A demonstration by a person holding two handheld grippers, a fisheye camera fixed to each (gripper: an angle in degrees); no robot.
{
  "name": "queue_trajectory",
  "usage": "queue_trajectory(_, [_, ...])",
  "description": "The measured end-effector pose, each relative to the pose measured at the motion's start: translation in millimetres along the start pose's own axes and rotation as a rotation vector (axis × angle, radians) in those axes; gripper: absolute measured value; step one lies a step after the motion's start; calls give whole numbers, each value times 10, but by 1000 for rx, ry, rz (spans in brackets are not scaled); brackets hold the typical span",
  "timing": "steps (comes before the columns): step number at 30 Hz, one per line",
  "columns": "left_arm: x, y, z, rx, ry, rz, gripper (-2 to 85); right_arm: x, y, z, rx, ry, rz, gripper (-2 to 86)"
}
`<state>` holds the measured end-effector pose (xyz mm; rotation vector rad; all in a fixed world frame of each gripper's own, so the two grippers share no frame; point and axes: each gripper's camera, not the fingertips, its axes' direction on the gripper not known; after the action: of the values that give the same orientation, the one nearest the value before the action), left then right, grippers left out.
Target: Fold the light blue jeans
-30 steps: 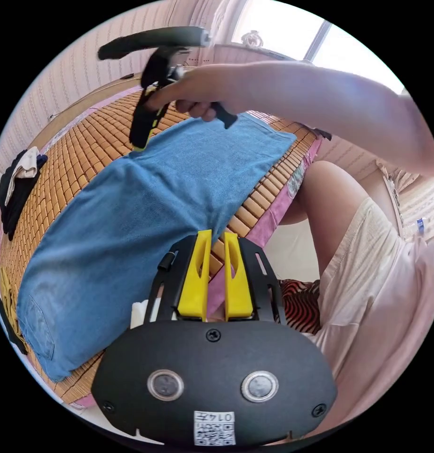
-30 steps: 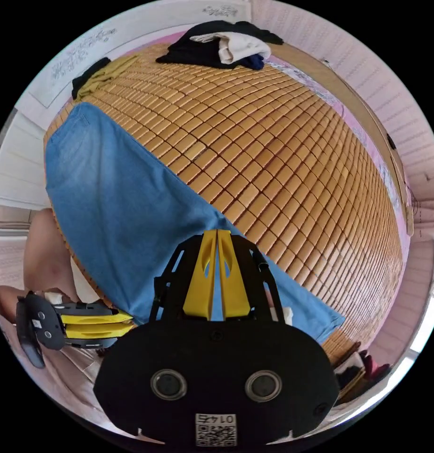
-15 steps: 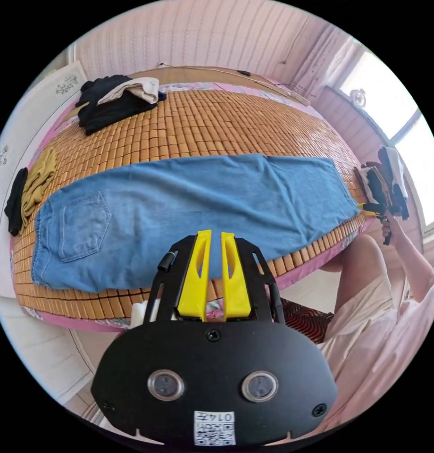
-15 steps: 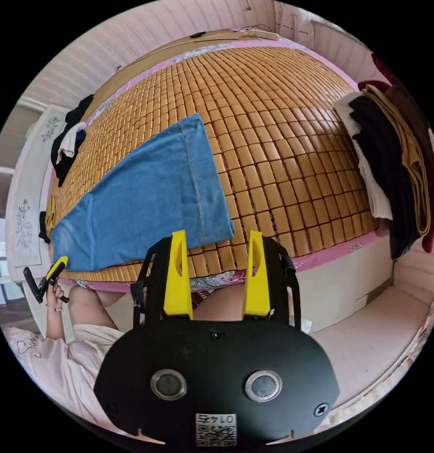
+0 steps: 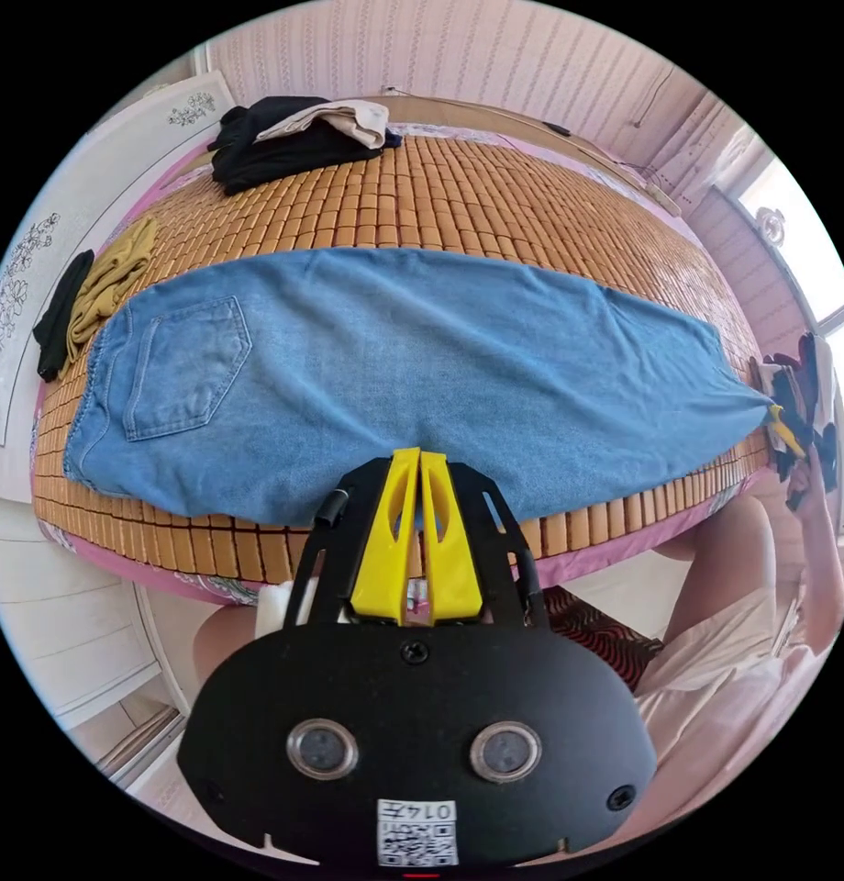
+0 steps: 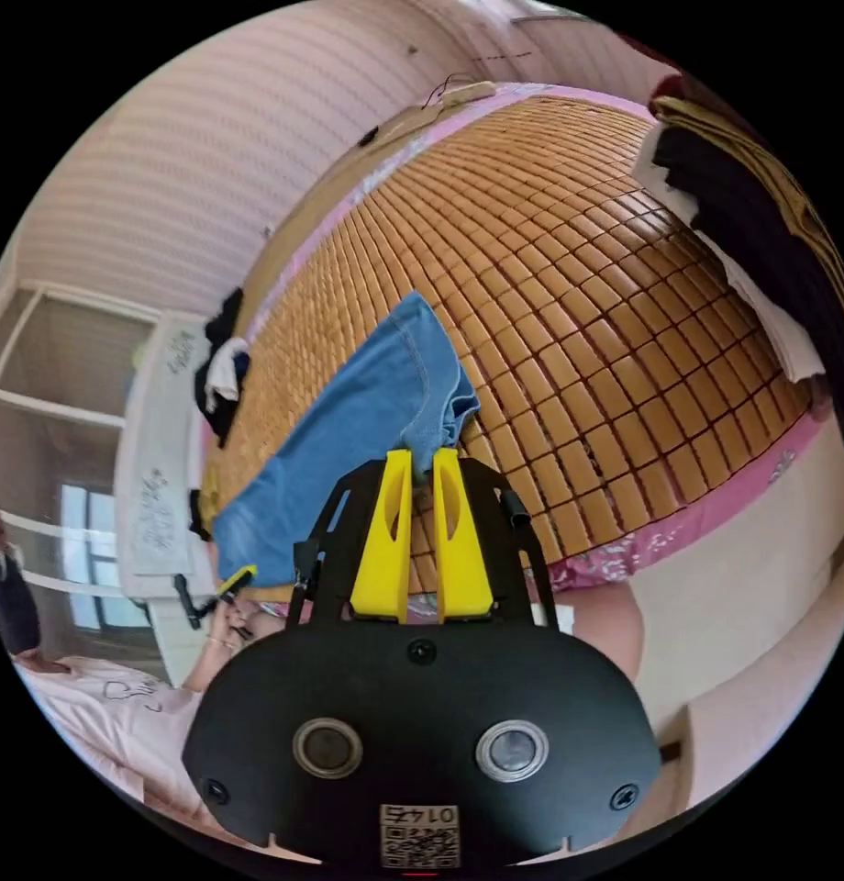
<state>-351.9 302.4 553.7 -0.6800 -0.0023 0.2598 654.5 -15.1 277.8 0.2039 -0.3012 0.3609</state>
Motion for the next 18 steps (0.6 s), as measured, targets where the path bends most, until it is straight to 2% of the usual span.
queue_trajectory(3, [65,43,22,0,98,33,-10,-125,-40,-337,145,-138,-92,34])
queue_trajectory(11, [727,-85,208,-14,338,216,-10,-935,-338,-904,364,-430,-379,32])
queue_trajectory(14, [943,-162,225,28,407,263,-10,-1577,-367,-750,300,-527,-555,33])
queue_trajectory(16, [878,-139,95,87,453,204,-10,-2021,-316,-403,177,-570,-653,33])
queue_trajectory(18, [560,3,-167,166,510,65,-10,-2530,-121,359,-47,-641,-694,35])
